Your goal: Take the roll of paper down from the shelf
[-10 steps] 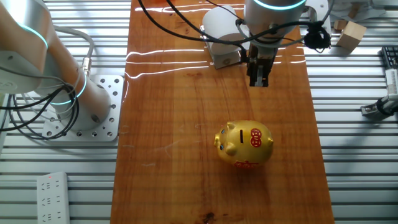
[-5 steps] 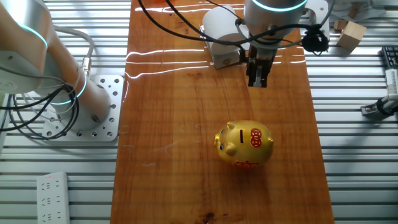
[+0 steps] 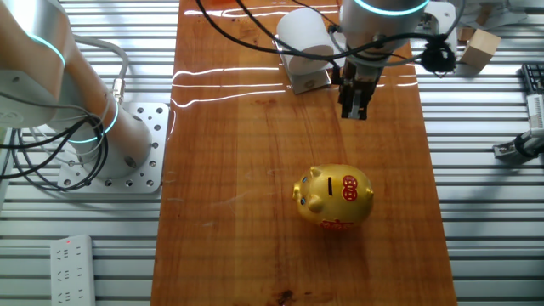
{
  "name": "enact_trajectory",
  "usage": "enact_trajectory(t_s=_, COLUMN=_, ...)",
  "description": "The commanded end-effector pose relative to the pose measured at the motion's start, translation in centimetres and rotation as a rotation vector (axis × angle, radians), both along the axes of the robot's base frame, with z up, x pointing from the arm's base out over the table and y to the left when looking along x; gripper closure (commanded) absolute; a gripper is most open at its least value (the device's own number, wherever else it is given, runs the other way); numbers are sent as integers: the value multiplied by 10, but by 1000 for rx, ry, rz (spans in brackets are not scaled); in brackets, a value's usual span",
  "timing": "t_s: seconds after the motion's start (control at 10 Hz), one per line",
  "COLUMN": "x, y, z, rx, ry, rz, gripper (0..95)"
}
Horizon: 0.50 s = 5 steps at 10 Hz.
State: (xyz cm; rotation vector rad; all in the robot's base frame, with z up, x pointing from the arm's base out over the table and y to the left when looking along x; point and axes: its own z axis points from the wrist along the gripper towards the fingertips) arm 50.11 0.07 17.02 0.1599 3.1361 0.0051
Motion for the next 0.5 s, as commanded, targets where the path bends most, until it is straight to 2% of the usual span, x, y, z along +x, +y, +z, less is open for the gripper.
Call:
enact_trajectory(t_s=0.1, x=-1, y=-1, z=0, rx=2, ry=-13, rz=52, gripper=950)
enact_trajectory(t_s=0.5, x=0, y=-1, z=0, rx=0, ry=2, rz=98, gripper=950)
